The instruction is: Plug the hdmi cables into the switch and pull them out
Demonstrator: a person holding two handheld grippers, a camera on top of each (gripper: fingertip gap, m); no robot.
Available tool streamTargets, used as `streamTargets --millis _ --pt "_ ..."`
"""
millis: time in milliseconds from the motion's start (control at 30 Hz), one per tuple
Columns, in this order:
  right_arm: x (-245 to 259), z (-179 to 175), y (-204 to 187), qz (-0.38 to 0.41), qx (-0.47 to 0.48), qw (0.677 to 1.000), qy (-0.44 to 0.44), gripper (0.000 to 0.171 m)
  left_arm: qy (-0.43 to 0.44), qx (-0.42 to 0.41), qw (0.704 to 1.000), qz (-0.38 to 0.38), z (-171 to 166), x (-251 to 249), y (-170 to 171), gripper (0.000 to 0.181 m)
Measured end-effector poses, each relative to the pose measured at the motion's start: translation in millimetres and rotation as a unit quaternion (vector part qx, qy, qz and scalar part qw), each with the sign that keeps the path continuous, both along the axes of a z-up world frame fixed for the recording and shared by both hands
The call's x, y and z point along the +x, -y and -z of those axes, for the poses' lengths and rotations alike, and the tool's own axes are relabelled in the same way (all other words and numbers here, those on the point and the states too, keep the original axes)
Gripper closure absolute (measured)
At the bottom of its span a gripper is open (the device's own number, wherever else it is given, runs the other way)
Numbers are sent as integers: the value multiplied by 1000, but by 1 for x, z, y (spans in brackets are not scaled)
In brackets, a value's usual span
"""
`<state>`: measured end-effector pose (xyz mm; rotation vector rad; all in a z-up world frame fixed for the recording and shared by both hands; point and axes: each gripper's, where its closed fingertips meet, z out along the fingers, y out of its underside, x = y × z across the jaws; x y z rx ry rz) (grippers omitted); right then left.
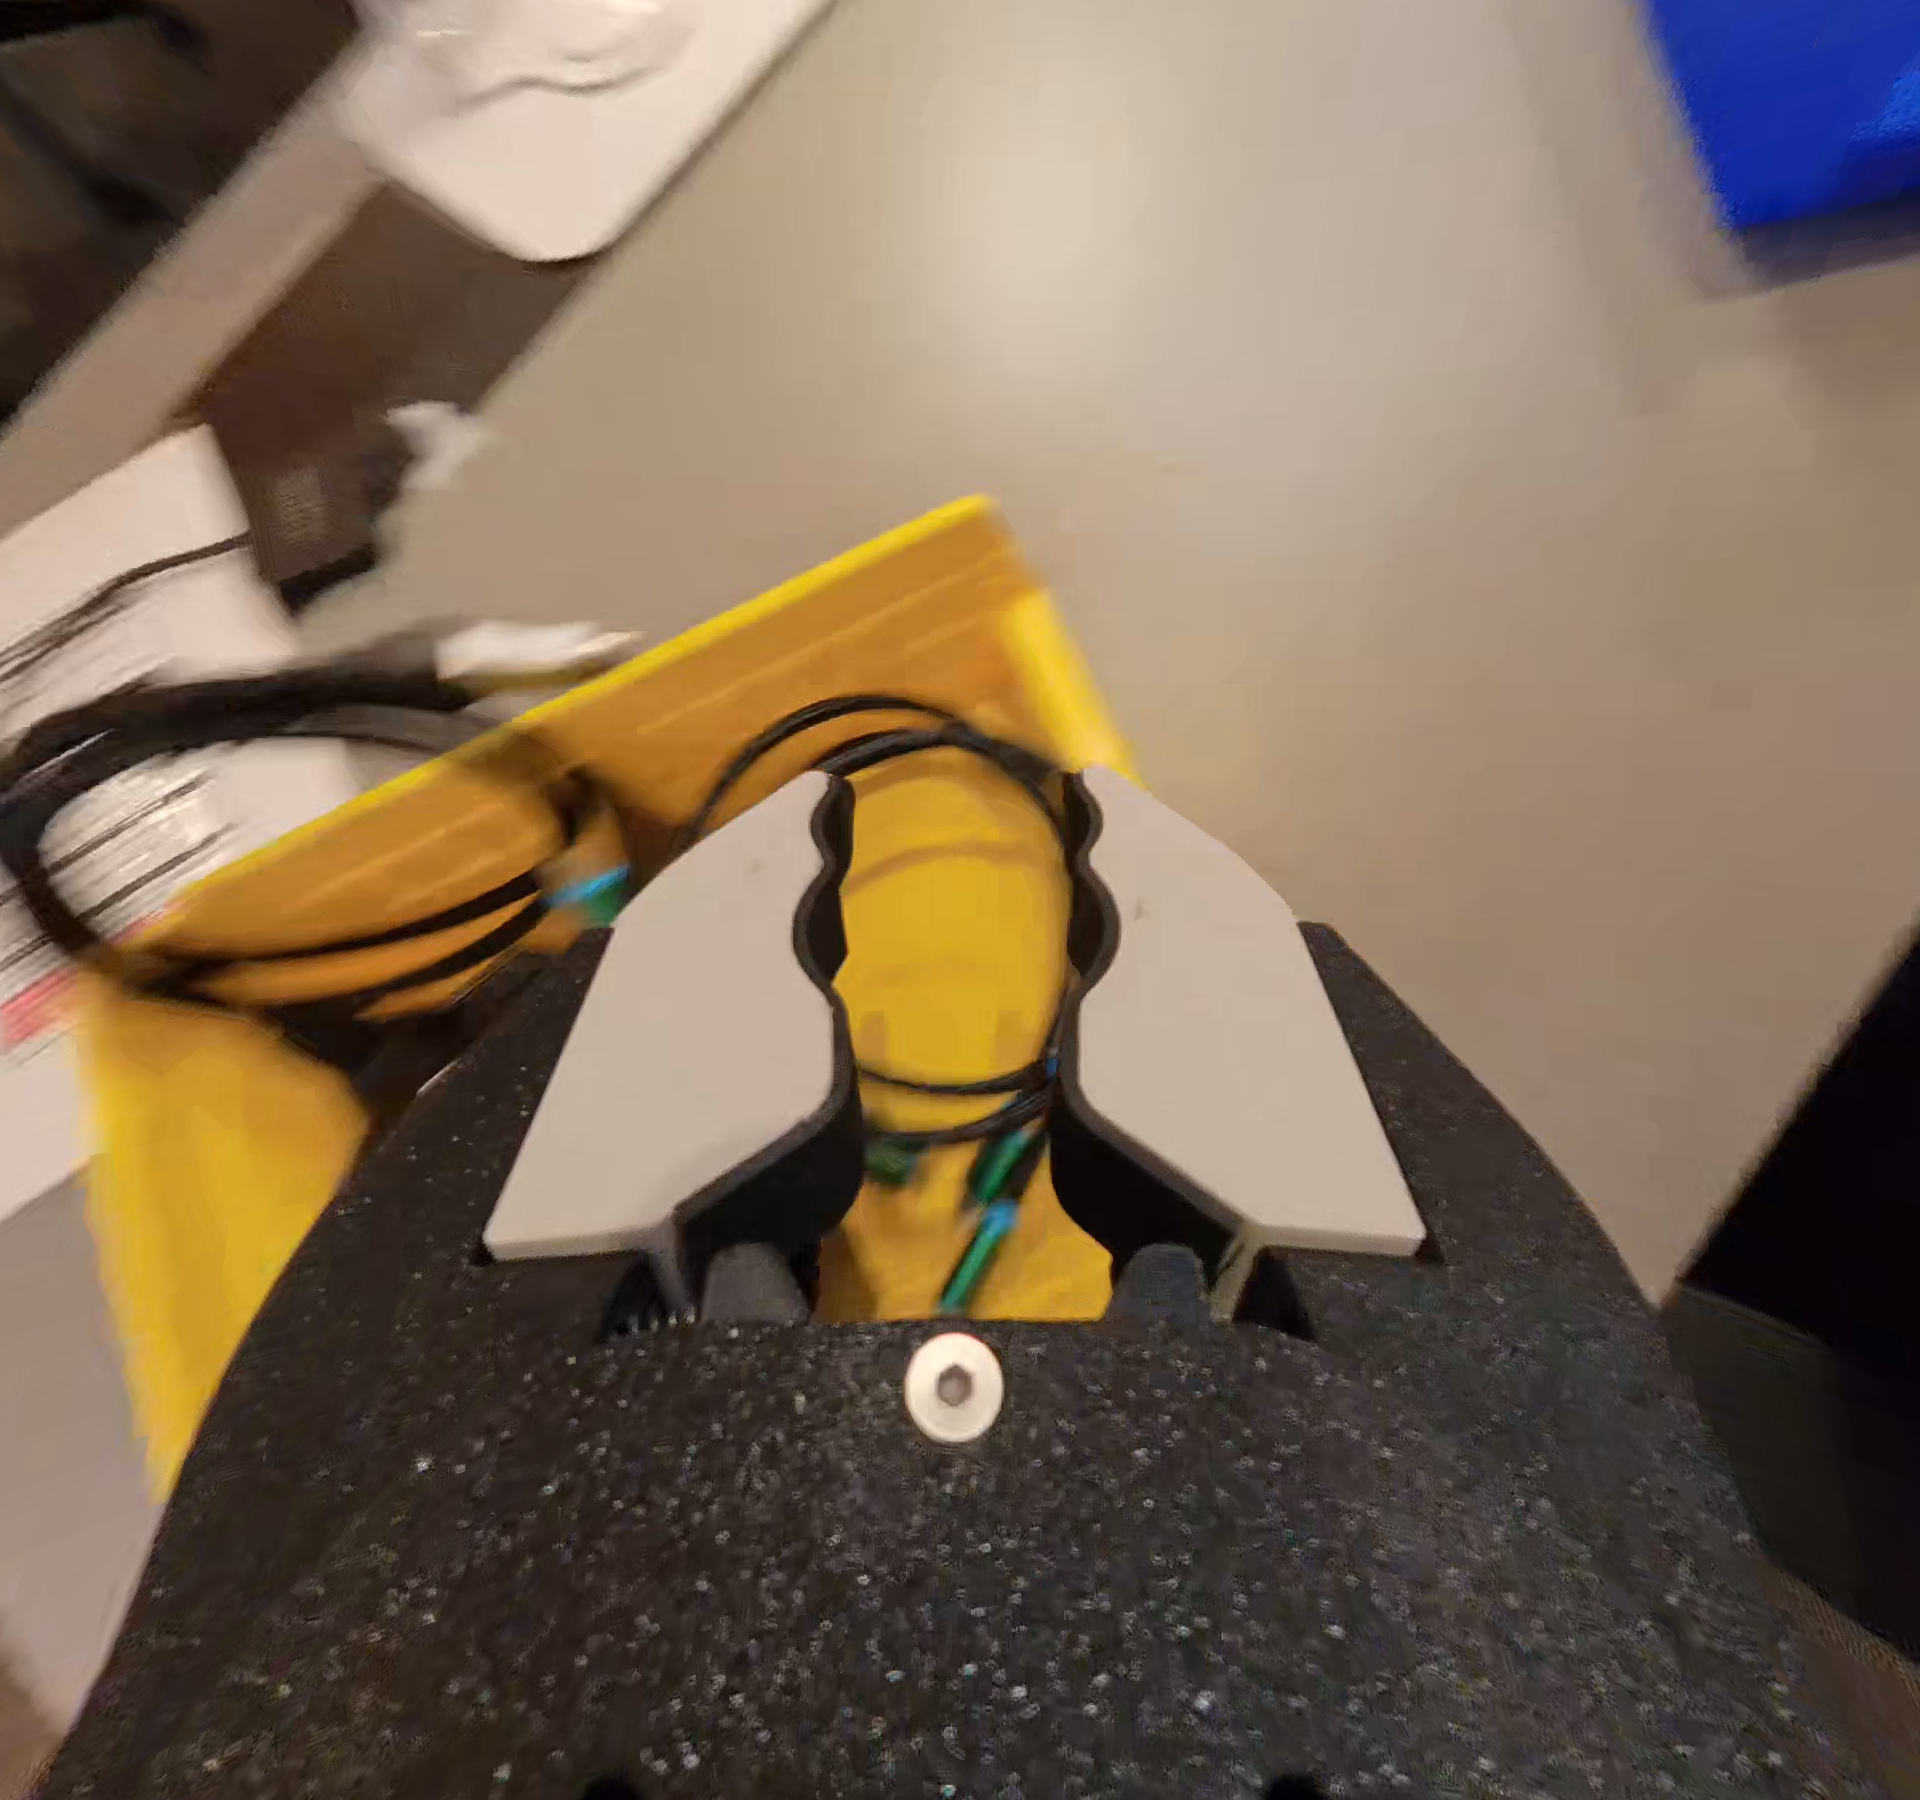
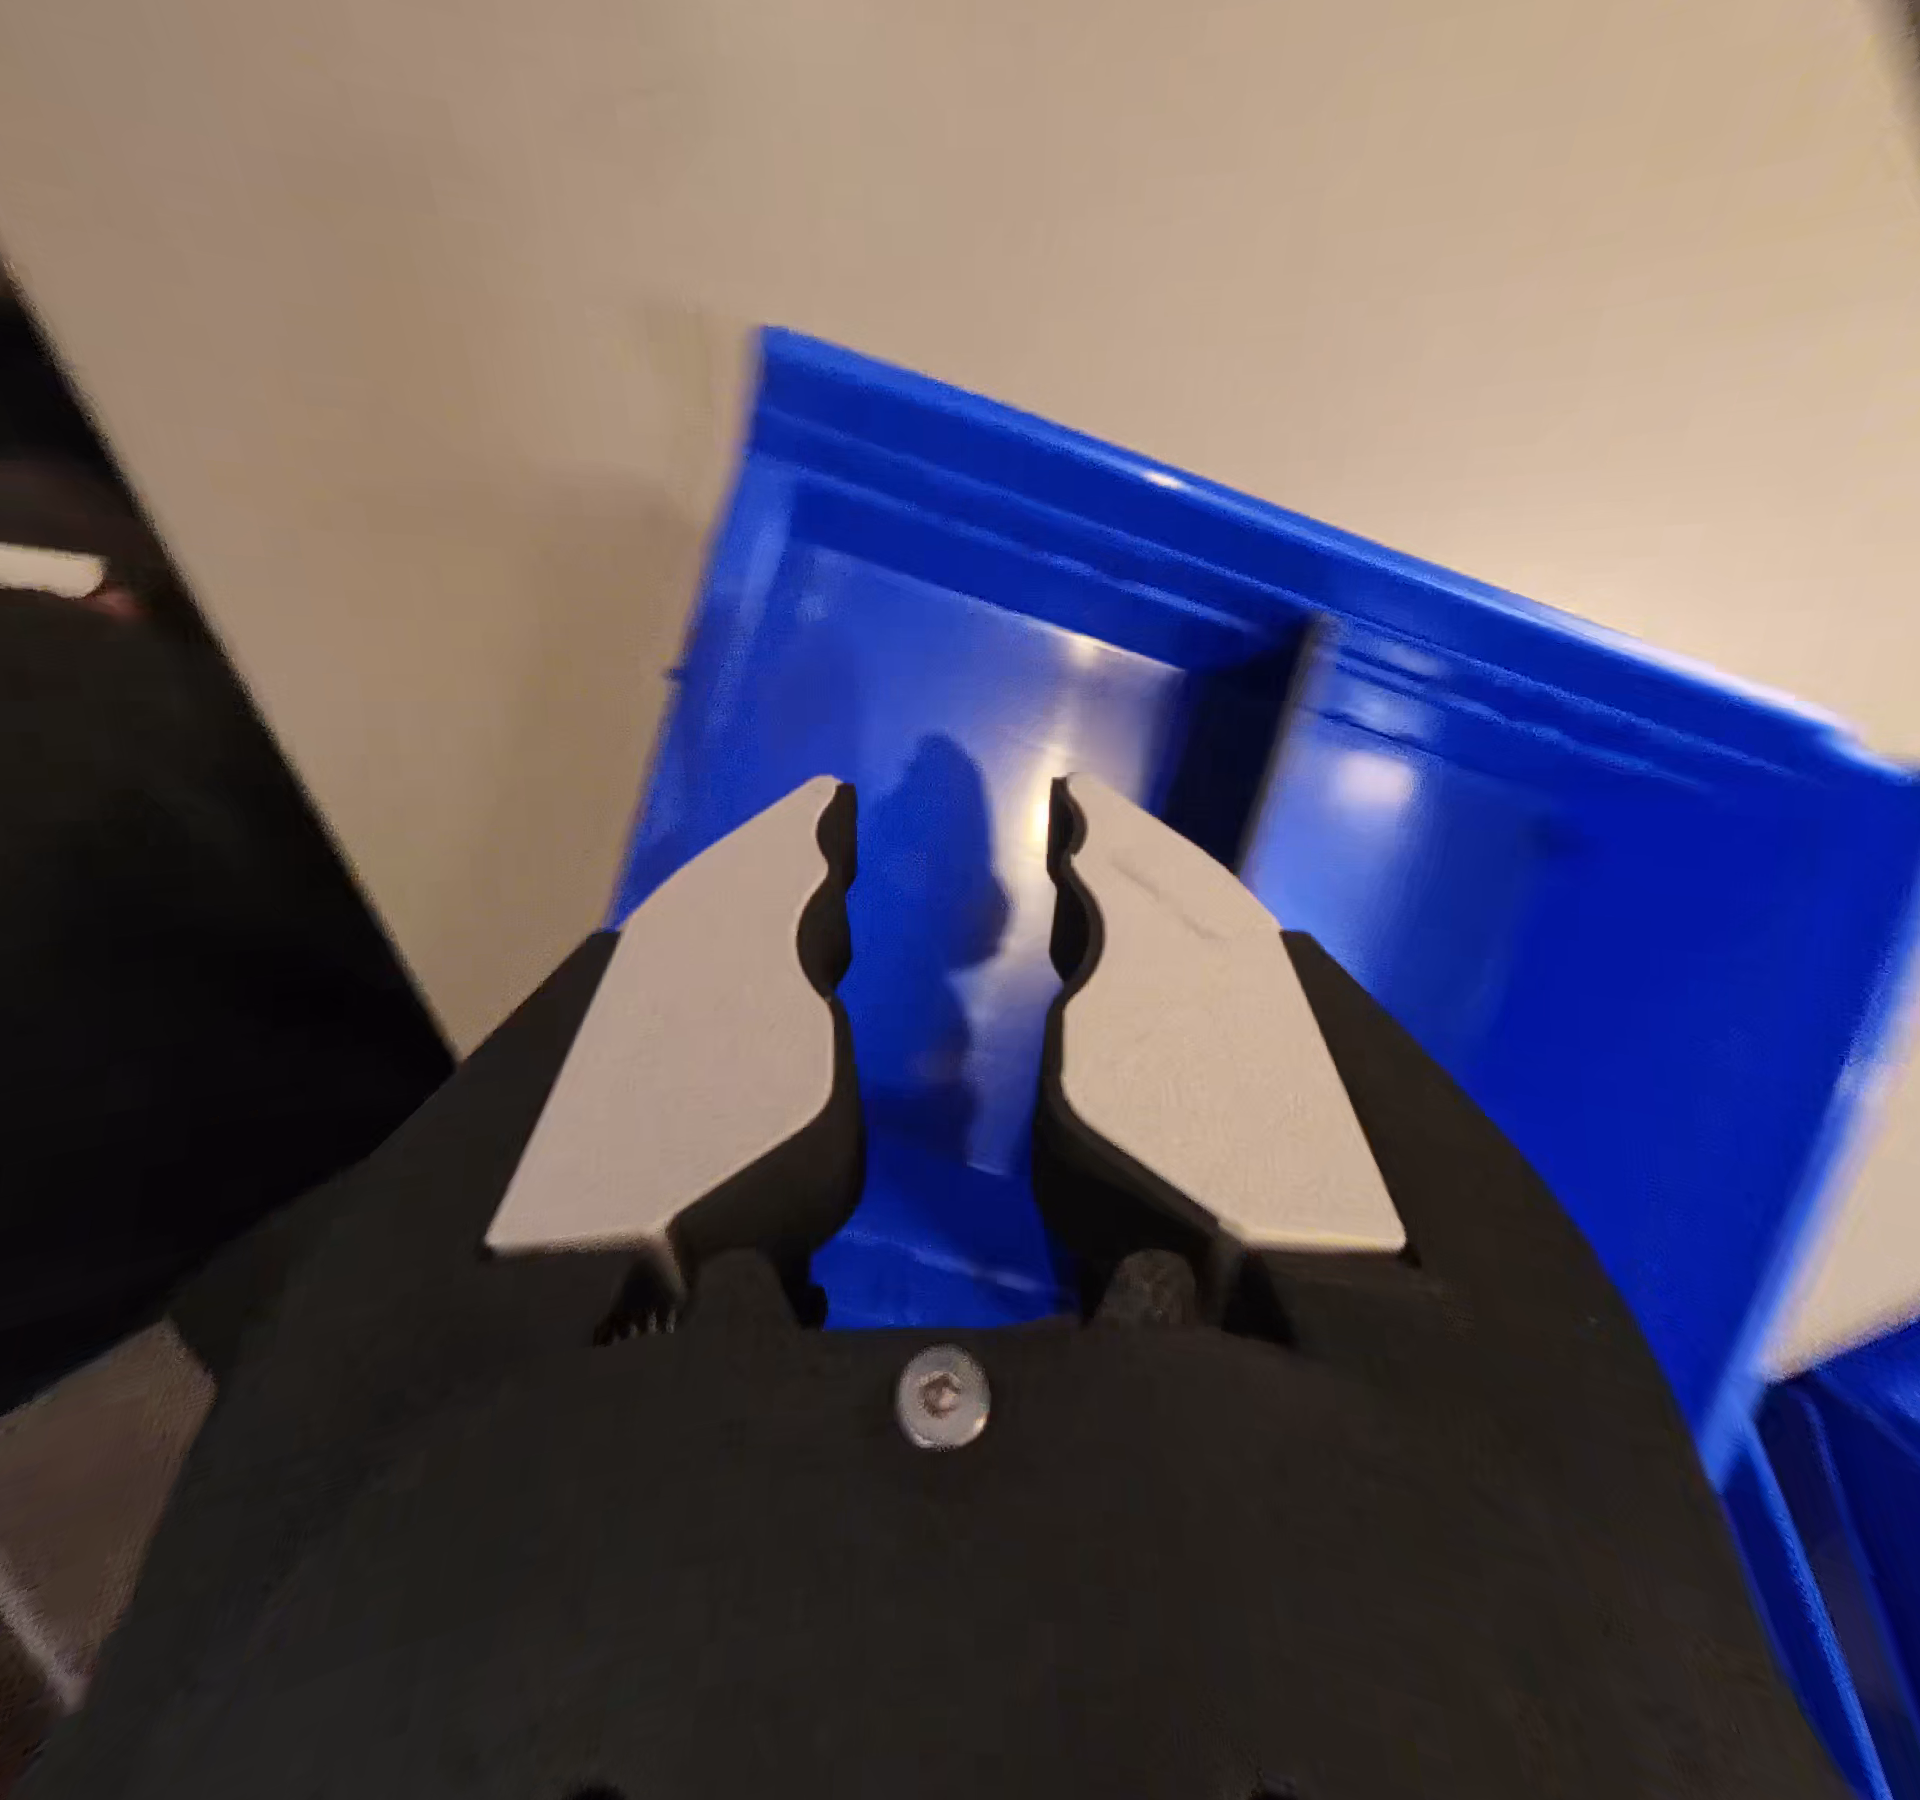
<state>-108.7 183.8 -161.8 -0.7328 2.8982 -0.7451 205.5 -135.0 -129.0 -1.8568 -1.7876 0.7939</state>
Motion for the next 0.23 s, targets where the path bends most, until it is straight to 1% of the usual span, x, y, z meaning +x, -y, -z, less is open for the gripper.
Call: streamTargets --millis 33,100,133,167,233 --pt "21 10 -3 -27 18 999 6 134 19 9 999 31 12 -14 -23 141" --pt "54 33 -13 -73 61 995 12 130 84 13 994 70 47 -34 -57 139" --pt "64 45 -18 -89 82 993 7 128 120 8 990 76 66 -40 -66 138" --pt "71 56 -22 -101 99 990 -2 126 155 -5 985 72 84 -43 -69 137" --pt "76 75 -30 -110 124 986 -20 126 219 -43 974 47 114 -41 -65 136"
